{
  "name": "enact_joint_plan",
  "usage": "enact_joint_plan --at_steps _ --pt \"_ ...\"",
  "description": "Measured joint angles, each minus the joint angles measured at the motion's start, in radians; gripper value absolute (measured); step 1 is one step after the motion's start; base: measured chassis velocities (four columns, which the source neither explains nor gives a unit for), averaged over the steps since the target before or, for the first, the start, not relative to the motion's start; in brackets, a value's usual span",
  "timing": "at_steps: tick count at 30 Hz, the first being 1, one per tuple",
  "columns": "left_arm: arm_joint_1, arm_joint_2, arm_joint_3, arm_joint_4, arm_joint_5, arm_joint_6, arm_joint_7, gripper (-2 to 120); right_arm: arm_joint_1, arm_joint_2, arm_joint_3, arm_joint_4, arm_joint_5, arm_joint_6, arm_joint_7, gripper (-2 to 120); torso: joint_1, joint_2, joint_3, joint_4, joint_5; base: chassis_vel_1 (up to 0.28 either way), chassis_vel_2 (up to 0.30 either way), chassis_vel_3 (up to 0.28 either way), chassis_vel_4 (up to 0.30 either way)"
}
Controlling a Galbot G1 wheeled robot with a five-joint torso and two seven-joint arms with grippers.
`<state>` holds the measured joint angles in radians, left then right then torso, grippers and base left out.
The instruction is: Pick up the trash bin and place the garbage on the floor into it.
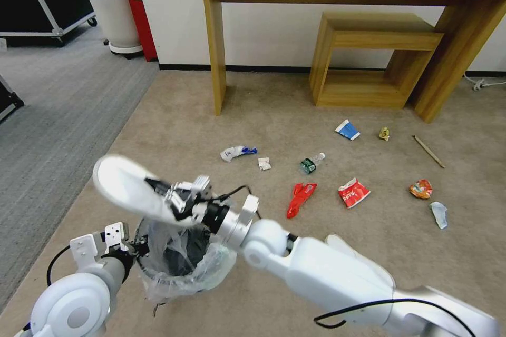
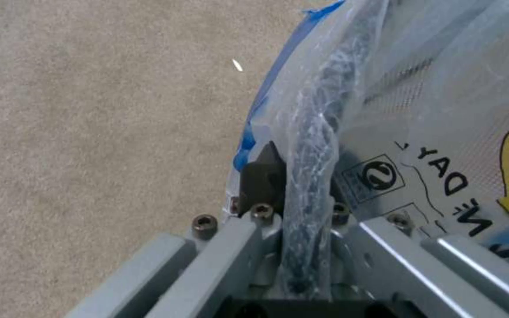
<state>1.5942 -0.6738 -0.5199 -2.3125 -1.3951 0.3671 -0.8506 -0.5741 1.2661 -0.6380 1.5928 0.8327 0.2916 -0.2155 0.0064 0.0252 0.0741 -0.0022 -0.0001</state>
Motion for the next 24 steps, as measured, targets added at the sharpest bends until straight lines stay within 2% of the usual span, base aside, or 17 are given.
enact_joint_plan --at_steps 13,17,18,21,22,24 --pt "0.025 0.004 -0.020 -0.014 -0.002 -0.002 -0.003 0 -0.006 -0.017 -0.005 -0.045 -0.018 0.021 -0.024 0 0.000 0.000 0.000 0.0001 0.0001 0.000 0.000 0.000 0.000" --pt "0.024 0.013 -0.022 -0.013 -0.004 -0.002 -0.003 0 0.005 -0.041 -0.001 -0.037 -0.020 0.016 -0.051 17 0.000 0.000 0.000 0.0000 0.0002 0.000 0.000 0.000 0.000" --pt "0.024 0.013 -0.022 -0.013 -0.004 -0.002 -0.003 0 0.005 -0.041 -0.001 -0.037 -0.020 0.016 -0.051 17 0.000 0.000 0.000 0.0000 0.0002 0.000 0.000 0.000 0.000" --pt "0.024 0.014 -0.023 -0.013 -0.007 -0.002 -0.003 0 0.019 -0.046 0.002 -0.036 -0.014 0.011 -0.050 30 0.000 0.000 0.000 0.0000 0.0001 0.000 0.000 0.000 0.000" --pt "0.024 0.014 -0.023 -0.013 -0.007 -0.002 -0.003 0 0.019 -0.046 0.002 -0.036 -0.014 0.011 -0.050 30 0.000 0.000 0.000 0.0000 0.0001 0.000 0.000 0.000 0.000" --pt "0.026 0.014 -0.023 -0.013 -0.007 -0.002 -0.003 0 0.028 -0.049 0.002 -0.036 -0.008 0.011 -0.044 38 0.000 0.000 0.000 0.0001 0.0002 0.000 0.000 0.000 0.000"
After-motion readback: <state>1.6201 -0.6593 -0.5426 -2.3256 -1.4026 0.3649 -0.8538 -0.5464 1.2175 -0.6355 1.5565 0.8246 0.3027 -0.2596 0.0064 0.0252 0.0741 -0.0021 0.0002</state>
